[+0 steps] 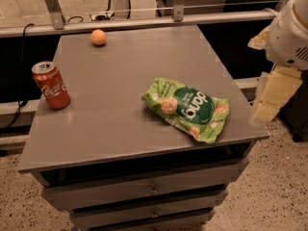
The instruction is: Move green rice chip bag near orange
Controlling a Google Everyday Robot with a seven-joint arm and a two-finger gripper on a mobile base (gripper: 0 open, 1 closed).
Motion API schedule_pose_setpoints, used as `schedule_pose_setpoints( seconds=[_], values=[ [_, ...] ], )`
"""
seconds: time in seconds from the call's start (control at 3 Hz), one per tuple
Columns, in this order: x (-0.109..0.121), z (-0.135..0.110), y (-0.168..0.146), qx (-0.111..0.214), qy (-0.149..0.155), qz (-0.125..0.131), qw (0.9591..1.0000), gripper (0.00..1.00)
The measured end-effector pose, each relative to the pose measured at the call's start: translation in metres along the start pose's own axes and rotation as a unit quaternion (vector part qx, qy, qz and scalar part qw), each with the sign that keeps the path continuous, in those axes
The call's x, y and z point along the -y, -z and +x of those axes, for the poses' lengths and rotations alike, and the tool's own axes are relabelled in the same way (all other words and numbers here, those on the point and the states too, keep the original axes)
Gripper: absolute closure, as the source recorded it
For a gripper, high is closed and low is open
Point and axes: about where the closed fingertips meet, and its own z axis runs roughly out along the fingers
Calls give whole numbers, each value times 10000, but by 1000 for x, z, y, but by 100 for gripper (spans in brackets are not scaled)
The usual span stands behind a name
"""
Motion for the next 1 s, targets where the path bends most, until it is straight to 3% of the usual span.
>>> schedule_pose_setpoints(
  seconds=[0.33,1.0],
  values=[
    [9,-19,-27,185,-71,71,9998,0],
    [14,-41,-96,552,-774,-261,9951,0]
  ],
)
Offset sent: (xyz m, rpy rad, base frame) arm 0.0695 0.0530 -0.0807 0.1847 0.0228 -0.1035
